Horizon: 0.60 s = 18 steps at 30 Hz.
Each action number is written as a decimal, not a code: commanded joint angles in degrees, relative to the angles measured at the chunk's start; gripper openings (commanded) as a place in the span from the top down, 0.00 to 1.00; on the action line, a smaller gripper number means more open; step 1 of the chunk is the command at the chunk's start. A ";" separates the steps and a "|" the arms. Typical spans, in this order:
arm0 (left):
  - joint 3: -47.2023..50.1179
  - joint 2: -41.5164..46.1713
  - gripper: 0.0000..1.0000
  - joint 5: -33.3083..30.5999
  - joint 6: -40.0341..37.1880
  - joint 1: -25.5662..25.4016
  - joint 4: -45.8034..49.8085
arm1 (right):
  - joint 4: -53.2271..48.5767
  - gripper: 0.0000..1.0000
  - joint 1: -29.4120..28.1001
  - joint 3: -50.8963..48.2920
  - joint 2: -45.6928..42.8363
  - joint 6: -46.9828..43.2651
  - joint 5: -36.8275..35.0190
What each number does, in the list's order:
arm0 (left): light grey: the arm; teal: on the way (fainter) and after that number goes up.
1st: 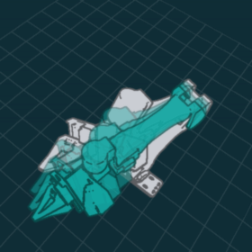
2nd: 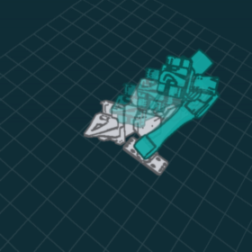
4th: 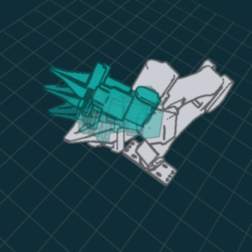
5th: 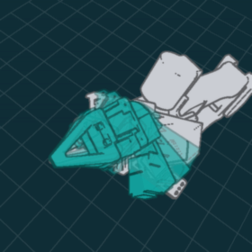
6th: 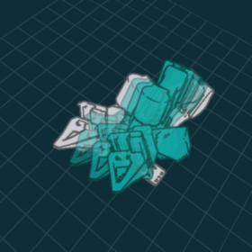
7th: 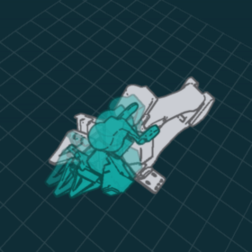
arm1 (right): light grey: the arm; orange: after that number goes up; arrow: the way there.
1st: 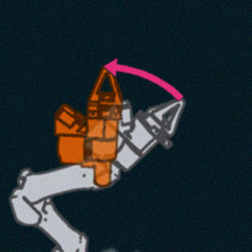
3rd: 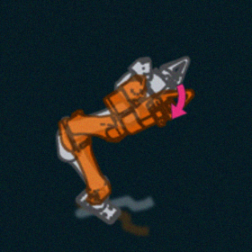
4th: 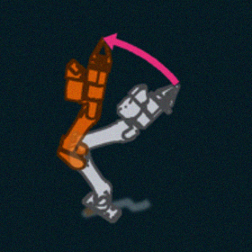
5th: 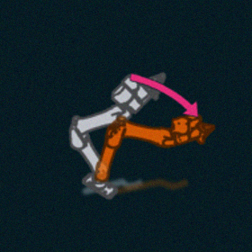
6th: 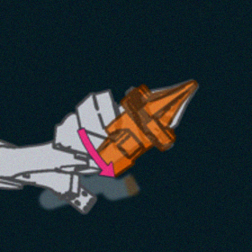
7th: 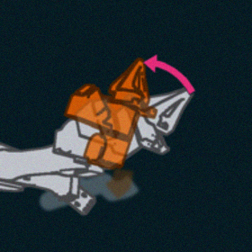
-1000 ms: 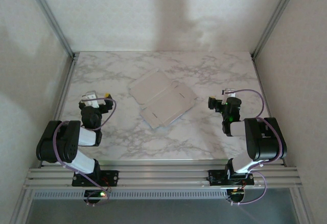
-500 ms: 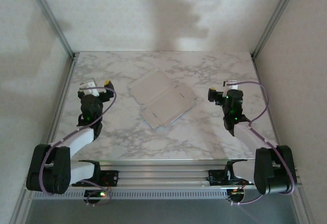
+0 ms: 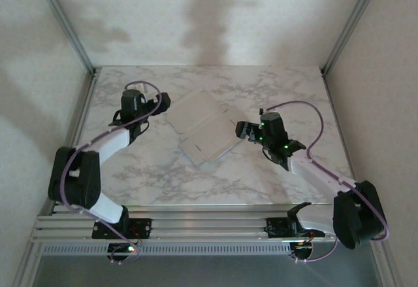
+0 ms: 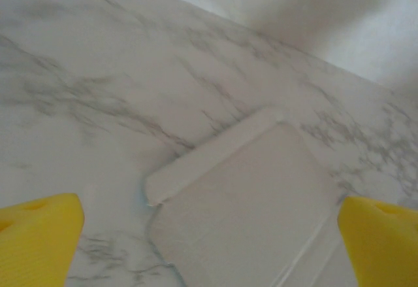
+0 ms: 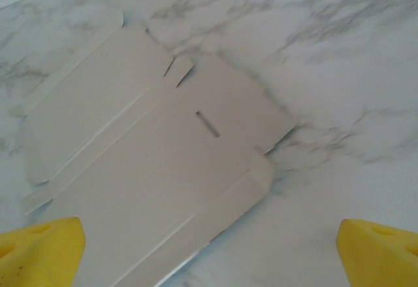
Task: Fold the paper box
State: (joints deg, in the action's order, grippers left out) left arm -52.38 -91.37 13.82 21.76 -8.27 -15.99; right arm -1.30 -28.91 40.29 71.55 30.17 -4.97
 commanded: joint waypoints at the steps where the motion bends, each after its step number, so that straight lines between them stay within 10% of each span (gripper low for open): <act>1: -6.70 -5.57 0.01 8.05 3.09 -2.30 4.85 | -1.24 0.01 -3.13 3.06 4.86 9.26 3.15; 18: -35.72 -31.97 0.01 13.42 -2.74 -7.28 28.38 | 3.51 0.01 -10.06 10.68 23.25 20.24 9.27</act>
State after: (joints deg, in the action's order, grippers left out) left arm -85.47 -122.32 26.06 21.08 -15.09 6.92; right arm 1.54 -38.33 48.51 93.06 48.71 3.25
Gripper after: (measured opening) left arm 0.994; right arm 0.992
